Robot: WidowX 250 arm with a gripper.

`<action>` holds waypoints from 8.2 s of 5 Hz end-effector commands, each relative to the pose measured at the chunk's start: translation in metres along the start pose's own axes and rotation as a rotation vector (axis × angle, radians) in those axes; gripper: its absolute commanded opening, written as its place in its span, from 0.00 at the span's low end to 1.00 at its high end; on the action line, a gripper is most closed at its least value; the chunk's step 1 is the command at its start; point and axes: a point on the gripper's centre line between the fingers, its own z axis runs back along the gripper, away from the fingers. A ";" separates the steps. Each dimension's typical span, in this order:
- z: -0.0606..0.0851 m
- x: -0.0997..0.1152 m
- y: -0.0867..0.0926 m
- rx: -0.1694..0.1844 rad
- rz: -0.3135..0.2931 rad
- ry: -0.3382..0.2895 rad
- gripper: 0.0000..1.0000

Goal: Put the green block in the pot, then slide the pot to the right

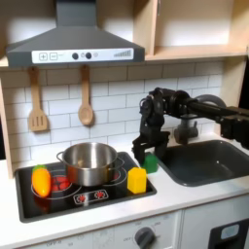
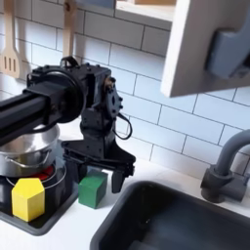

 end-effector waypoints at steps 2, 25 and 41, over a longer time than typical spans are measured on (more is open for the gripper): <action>-0.003 -0.001 0.001 0.027 0.006 0.009 0.72; 0.016 0.030 0.137 0.118 0.287 -0.005 0.00; 0.107 -0.145 0.047 -0.022 -0.101 -0.013 1.00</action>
